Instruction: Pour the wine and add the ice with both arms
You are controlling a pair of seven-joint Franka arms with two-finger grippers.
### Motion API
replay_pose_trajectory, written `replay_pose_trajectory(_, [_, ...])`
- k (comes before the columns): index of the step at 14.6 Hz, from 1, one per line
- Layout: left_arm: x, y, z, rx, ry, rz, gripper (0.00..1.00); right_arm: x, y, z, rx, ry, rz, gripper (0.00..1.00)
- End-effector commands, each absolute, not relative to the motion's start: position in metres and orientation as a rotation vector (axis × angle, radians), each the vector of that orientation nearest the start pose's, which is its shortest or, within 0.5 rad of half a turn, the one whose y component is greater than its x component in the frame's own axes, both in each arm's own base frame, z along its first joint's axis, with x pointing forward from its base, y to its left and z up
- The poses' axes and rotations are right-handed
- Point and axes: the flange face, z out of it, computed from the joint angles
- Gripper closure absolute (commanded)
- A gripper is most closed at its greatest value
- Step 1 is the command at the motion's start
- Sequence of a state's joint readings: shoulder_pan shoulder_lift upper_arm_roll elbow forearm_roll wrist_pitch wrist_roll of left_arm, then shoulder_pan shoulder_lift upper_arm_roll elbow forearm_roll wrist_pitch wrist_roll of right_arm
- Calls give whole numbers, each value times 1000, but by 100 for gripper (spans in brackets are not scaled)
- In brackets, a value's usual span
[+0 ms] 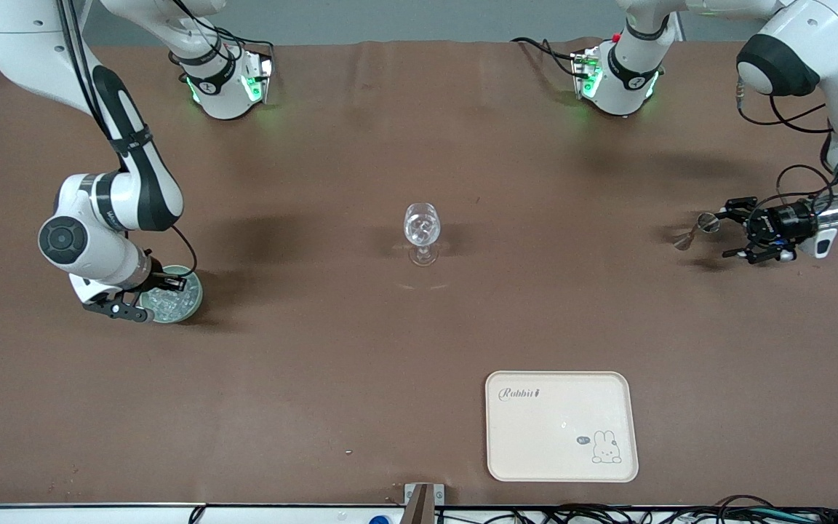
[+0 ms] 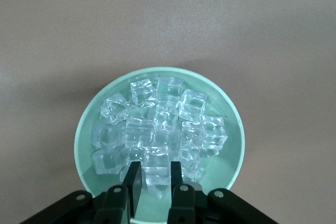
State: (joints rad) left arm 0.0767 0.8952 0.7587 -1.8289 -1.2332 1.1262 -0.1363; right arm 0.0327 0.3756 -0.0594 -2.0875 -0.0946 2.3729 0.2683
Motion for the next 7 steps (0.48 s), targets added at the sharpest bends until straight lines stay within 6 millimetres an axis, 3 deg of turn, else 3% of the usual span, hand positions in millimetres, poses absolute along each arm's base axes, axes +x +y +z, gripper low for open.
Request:
replay_pose_trajectory(1, [478,294,165,1587,1318,-957,0,572,-13,236,-3209,356,119,62])
replay_pose_trajectory(4, [515,300,215,1827,1241,-949,0,579,-12,246,-3210,354,107,22])
replay_pose_trajectory(7, [555,297,276,2086,1167,-911,0,605,-15,289,-3214,371,160,6])
